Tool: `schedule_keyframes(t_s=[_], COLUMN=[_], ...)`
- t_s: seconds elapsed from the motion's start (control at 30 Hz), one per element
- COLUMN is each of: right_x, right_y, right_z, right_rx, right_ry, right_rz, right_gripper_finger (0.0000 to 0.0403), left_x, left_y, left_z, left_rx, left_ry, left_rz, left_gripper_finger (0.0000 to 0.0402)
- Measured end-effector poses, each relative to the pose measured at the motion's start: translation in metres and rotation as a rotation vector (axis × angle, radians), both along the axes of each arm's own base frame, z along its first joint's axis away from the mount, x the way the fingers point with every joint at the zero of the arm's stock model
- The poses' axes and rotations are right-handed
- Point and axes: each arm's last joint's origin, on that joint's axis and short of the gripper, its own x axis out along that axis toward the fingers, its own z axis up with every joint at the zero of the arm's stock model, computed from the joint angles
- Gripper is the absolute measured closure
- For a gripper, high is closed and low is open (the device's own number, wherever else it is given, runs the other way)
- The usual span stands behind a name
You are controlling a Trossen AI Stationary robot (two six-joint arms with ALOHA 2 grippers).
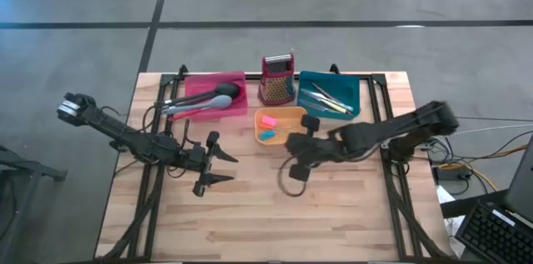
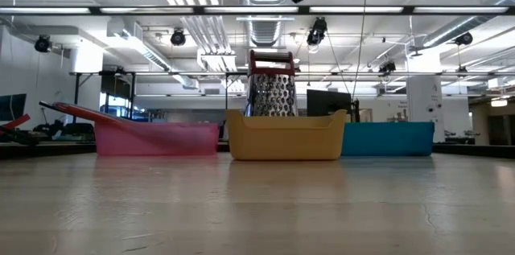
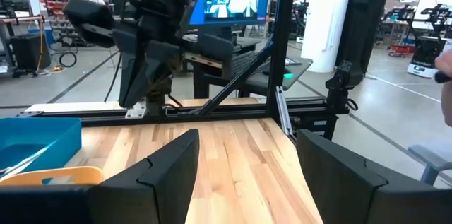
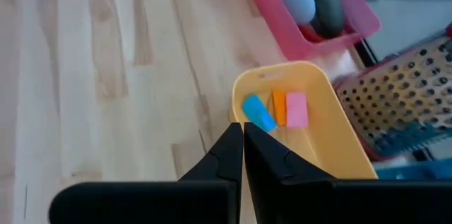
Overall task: Pick & Place Kitchen Items
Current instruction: Return to Home Position
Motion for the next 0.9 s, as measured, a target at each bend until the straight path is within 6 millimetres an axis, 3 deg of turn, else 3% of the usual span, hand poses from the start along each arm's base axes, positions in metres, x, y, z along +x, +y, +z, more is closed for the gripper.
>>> schedule_keyframes(t_s=[0.37, 0.63, 0.9], right_x=[-0.067, -0.111, -0.149], right_y=[-0.035, -0.068, -0.073], right_z=[-0.035, -0.064, -0.079], right_rx=[0.101, 0.053, 0.036], right_ry=[-0.408, -0.431, -0.483], right_rz=[0.321, 0.243, 0.24], right_gripper_finger=[0.0394, 0.0394, 0.0394], left_x=[0.0, 0.0, 0.0], left_y=[0.0, 0.0, 0.0], left_z=[-0.001, -0.001, -0.002], left_rx=[0.002, 0.006, 0.009], left_ry=[0.006, 0.013, 0.021], left_rz=[0.0, 0.0, 0.0], left_gripper_finger=[0.0158, 0.0158, 0.0158])
